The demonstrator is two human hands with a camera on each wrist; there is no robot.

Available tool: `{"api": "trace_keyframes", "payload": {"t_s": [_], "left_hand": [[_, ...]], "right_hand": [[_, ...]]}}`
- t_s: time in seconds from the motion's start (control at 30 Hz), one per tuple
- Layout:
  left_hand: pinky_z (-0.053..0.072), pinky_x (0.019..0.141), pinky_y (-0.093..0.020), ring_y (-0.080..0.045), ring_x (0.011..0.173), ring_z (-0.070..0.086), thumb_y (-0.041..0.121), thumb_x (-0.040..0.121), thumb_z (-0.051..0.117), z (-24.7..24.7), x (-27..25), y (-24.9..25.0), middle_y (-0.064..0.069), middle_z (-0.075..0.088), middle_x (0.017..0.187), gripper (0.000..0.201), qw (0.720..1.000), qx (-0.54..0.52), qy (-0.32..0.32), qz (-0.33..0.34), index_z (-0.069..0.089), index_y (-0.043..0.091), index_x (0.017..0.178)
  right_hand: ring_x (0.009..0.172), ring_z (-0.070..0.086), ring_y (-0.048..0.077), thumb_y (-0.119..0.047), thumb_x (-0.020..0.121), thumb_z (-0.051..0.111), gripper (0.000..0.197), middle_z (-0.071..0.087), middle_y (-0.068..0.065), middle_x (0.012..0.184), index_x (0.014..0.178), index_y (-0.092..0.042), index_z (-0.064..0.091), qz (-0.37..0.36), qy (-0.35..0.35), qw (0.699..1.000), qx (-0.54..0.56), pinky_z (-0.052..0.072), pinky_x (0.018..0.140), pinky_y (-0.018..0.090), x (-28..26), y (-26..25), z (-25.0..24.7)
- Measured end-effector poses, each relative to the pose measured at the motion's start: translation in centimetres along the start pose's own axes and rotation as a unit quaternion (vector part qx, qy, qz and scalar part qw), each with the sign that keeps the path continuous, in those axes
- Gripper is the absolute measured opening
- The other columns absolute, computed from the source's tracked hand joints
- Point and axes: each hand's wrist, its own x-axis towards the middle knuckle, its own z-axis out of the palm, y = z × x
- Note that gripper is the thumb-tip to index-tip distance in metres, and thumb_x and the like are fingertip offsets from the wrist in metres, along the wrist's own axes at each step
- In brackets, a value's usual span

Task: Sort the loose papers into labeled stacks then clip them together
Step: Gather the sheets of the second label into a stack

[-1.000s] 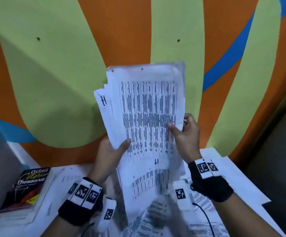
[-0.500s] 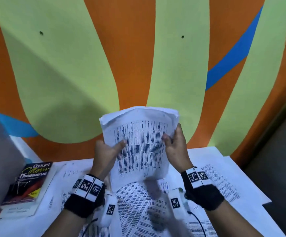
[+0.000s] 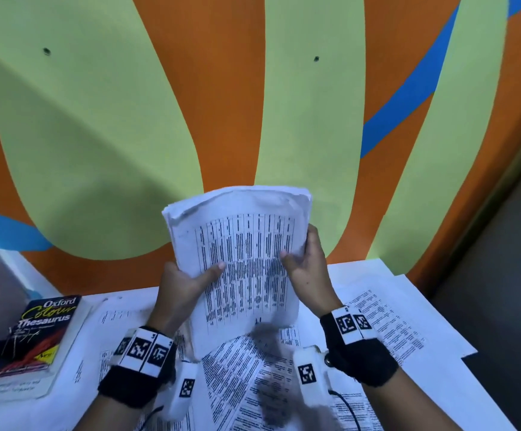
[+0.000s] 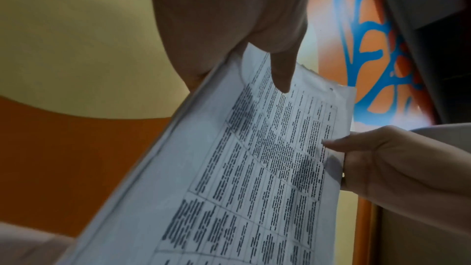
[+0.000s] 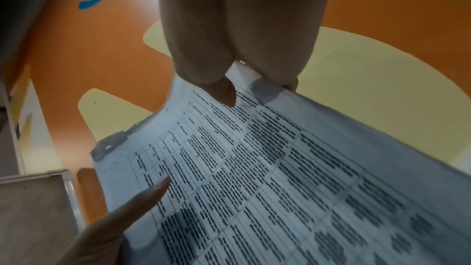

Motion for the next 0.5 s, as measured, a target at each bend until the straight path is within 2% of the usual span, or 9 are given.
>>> {"api": "trace_keyframes", "payload": {"t_s": [0.07,0.1,0.13,0.17,0.2,0.27,0.33,0.43,0.5], "left_hand": [[0.058,0.066,-0.036,-0.019,0.073,0.070,0.054,0.065,0.080,0.4,-0.1,-0.7,-0.003,0.072,0.082,0.050,0.999,0.029,0.000,-0.034,0.067,0.012,0.088],[0.054,0.058,-0.032,-0.017,0.059,0.065,0.054,0.067,0.075,0.3,-0.3,-0.8,-0.001,0.068,0.069,0.044,0.998,0.038,0.008,-0.041,0.064,0.012,0.075],[0.042,0.051,-0.027,-0.015,0.045,0.051,0.052,0.071,0.071,0.1,-0.5,-0.6,0.003,0.056,0.055,0.041,0.998,0.048,0.022,-0.041,0.056,0.015,0.060],[0.032,0.050,-0.025,-0.014,0.041,0.038,0.048,0.075,0.068,-0.1,-0.6,-0.5,0.003,0.043,0.047,0.043,0.997,0.055,0.037,-0.036,0.045,0.019,0.053],[0.027,0.051,-0.025,-0.012,0.042,0.031,0.044,0.079,0.067,-0.6,-0.6,0.1,0.001,0.035,0.047,0.046,0.996,0.061,0.057,-0.032,0.039,0.020,0.052],[0.023,0.046,-0.022,-0.013,0.040,0.028,0.034,0.085,0.067,-1.7,-0.5,1.2,-0.003,0.032,0.049,0.048,0.991,0.064,0.115,-0.009,0.034,0.020,0.053],[0.022,0.037,-0.020,-0.003,0.035,0.026,0.027,0.086,0.067,-2.8,-0.1,2.2,-0.002,0.031,0.049,0.049,0.985,0.064,0.161,0.010,0.031,0.019,0.053],[0.019,0.035,-0.018,-0.003,0.033,0.025,0.026,0.086,0.068,-3.4,0.4,2.8,-0.002,0.028,0.050,0.051,0.977,0.077,0.196,0.017,0.030,0.018,0.053],[0.016,0.031,-0.014,-0.004,0.031,0.026,0.025,0.087,0.067,-3.3,0.5,2.8,-0.001,0.028,0.050,0.052,0.975,0.078,0.209,0.016,0.029,0.018,0.052]], "right_hand": [[0.091,0.057,0.004,0.009,0.088,0.047,0.059,0.055,0.000,0.107,0.139,-0.015,0.029,0.040,-0.058,0.996,-0.060,0.046,0.076,0.017,-0.4,1.5,-0.3],[0.100,0.055,0.012,0.010,0.087,0.047,0.062,0.052,0.002,0.115,0.141,-0.016,0.029,0.077,-0.092,0.988,-0.094,0.045,0.077,0.019,-0.5,2.4,-0.7],[0.102,0.052,0.017,0.009,0.087,0.049,0.062,0.049,0.005,0.121,0.141,-0.016,0.032,0.121,-0.124,0.977,-0.125,0.044,0.074,0.017,-0.7,3.3,-1.4],[0.100,0.049,0.018,0.006,0.086,0.053,0.059,0.048,0.009,0.124,0.139,-0.014,0.036,0.158,-0.153,0.960,-0.174,0.041,0.070,0.016,-0.9,4.3,-2.5],[0.098,0.047,0.016,0.001,0.085,0.058,0.055,0.049,0.012,0.126,0.136,-0.012,0.041,0.181,-0.179,0.937,-0.240,0.040,0.070,0.016,-1.1,5.3,-3.6],[0.095,0.048,0.015,-0.016,0.083,0.068,0.051,0.052,0.012,0.124,0.131,-0.012,0.048,0.210,-0.233,0.879,-0.359,0.038,0.076,0.020,-2.2,7.0,-5.6],[0.098,0.053,0.018,-0.032,0.081,0.072,0.054,0.053,0.008,0.119,0.128,-0.014,0.051,0.222,-0.275,0.843,-0.405,0.041,0.081,0.025,-3.7,8.3,-6.2],[0.111,0.054,0.025,-0.045,0.081,0.067,0.057,0.049,0.009,0.124,0.127,-0.016,0.049,0.203,-0.279,0.847,-0.405,0.047,0.091,0.034,-5.8,8.8,-4.0],[0.113,0.052,0.029,-0.049,0.082,0.063,0.057,0.047,0.011,0.122,0.125,-0.015,0.049,0.168,-0.237,0.853,-0.432,0.050,0.089,0.037,-6.0,9.0,-1.5]]}}
